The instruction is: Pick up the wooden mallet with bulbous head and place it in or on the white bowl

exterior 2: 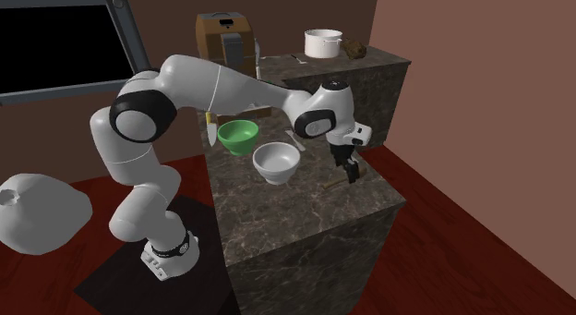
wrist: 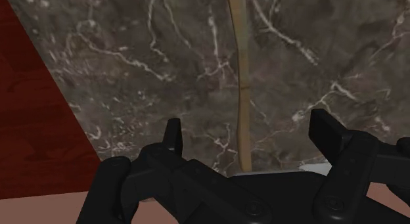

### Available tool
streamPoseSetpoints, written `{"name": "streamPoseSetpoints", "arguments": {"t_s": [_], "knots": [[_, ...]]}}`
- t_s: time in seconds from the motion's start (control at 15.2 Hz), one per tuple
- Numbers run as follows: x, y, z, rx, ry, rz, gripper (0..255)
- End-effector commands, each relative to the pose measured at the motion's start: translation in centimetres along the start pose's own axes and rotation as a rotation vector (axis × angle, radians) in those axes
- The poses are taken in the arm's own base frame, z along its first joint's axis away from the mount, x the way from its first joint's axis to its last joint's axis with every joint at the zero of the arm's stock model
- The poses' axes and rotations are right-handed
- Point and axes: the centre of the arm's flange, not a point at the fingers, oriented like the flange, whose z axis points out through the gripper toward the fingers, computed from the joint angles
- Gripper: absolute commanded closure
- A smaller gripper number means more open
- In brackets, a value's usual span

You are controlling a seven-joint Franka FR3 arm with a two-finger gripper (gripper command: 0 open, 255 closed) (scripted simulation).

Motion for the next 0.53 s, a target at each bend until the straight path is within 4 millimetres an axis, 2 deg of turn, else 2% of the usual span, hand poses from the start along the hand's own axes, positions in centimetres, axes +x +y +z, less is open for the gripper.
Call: {"name": "streamPoseSetpoints", "arguments": {"t_s": [0.0,0.33,0.46], "knots": [[0.2,-0.4,1.0,0.001,0.001,-0.010,0],[0.2,-0.4,3.6,0.001,0.001,-0.010,0],[0.2,-0.4,3.9,0.001,0.001,-0.010,0]]}}
